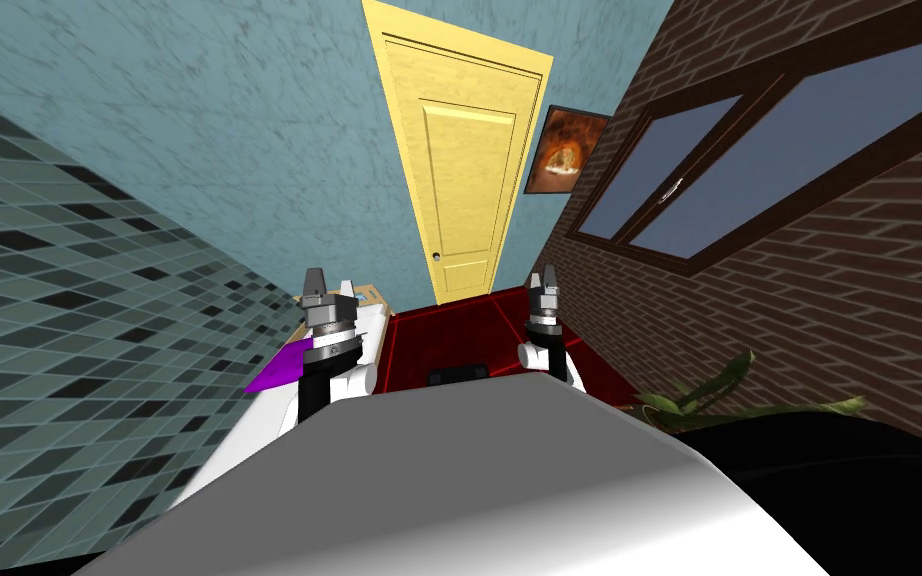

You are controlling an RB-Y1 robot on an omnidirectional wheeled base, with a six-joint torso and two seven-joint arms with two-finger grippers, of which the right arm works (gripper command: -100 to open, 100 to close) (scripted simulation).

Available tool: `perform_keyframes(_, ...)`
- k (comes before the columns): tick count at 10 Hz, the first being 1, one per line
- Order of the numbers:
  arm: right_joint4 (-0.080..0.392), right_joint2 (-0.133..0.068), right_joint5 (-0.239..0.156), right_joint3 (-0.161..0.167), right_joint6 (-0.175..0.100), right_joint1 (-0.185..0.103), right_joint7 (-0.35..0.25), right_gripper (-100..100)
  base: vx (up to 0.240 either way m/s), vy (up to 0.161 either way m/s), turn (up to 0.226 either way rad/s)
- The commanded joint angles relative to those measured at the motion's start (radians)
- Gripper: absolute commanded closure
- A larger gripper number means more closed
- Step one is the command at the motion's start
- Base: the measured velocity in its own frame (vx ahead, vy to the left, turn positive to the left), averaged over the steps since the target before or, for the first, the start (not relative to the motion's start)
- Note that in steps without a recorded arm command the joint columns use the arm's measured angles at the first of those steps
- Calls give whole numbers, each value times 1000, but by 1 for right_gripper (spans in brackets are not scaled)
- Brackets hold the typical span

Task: Pull the door open

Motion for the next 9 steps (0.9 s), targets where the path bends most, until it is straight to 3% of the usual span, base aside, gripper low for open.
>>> perform_keyframes(1,28,-8,12,-5,-2,-14,18,-100,120,48,13)
perform_keyframes(9,202,-41,97,-17,-44,-70,129,-100,124,59,15)
